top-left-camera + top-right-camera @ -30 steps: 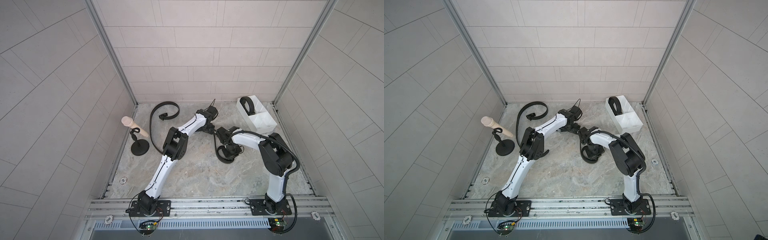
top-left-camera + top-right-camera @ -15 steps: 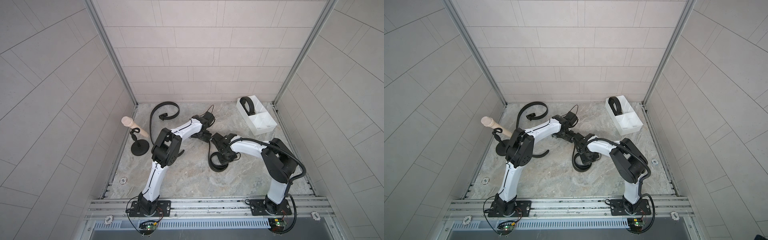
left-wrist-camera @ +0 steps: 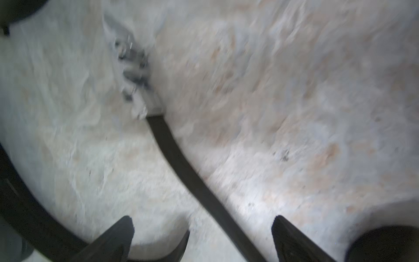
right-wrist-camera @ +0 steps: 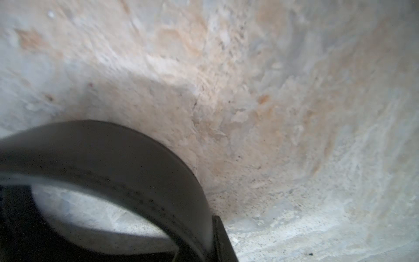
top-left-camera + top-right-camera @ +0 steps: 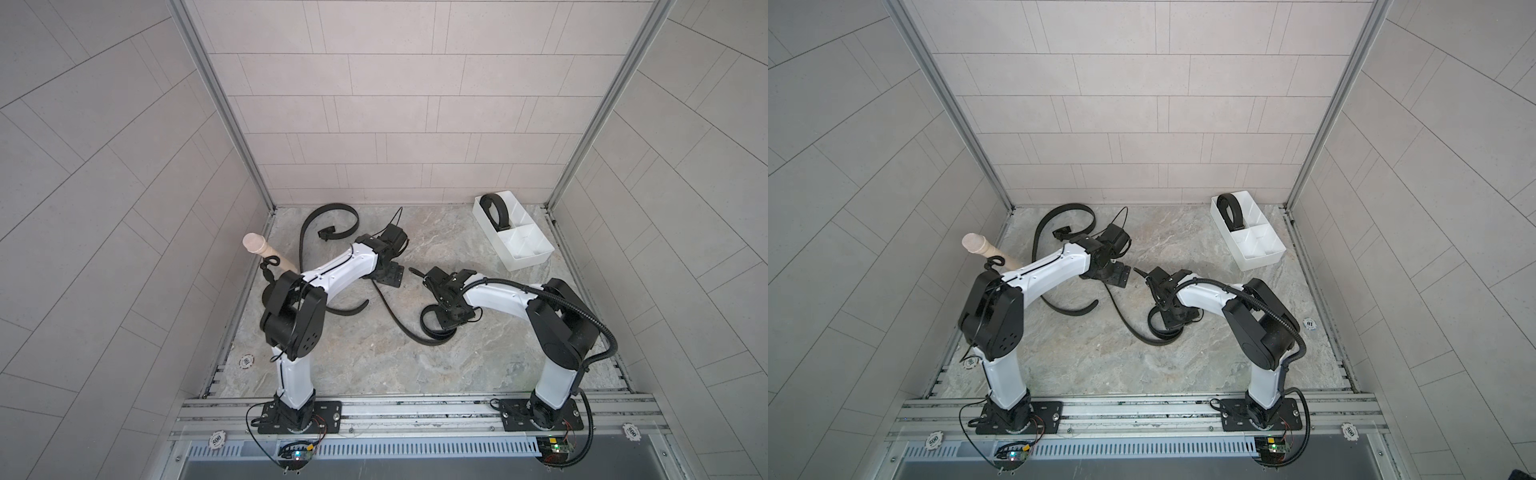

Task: Place the belts into the storage roll
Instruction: Roll the belt at the center of the board.

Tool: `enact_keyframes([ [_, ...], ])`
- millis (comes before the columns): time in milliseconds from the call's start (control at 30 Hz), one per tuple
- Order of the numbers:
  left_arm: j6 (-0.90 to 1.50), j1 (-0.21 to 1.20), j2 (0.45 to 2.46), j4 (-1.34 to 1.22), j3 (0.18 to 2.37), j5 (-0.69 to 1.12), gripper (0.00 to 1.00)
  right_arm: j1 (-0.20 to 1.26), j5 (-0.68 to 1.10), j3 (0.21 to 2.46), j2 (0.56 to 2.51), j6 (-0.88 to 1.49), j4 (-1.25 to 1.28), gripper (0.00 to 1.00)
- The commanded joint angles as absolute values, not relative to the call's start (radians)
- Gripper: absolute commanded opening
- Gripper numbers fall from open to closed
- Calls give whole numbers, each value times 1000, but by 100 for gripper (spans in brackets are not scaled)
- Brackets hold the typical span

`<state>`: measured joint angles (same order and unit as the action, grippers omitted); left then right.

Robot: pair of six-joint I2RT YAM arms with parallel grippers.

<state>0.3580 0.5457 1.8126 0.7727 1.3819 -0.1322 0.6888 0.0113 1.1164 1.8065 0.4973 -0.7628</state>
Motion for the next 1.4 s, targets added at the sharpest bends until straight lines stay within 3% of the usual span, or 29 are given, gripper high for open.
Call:
enact_keyframes([
  [0, 536, 494, 1700, 708, 1249, -99, 100, 711, 72, 1074, 1876, 496, -777, 0],
  [233, 590, 466, 1771, 515, 1199, 71, 97, 716, 78, 1092, 1893, 488, -765, 0],
  [400, 596, 470, 1956, 495, 1360, 140, 83, 728, 71, 1103, 1891, 493, -776, 0],
  [567, 647, 494, 2119, 449, 1522, 216, 78, 750, 82, 1098, 1885, 507, -762, 0],
  [733, 680, 586, 2263, 449, 1786, 271, 79, 794, 98, 1118, 1904, 516, -745, 0],
  [900, 634, 649, 2429, 618, 2084, 327, 84, 825, 98, 1154, 1930, 524, -746, 0],
  [1133, 587, 574, 2263, 608, 1863, 247, 99, 828, 94, 1154, 1925, 537, -738, 0],
  [1367, 582, 403, 2028, 619, 1616, 111, 100, 830, 96, 1148, 1923, 535, -734, 0],
])
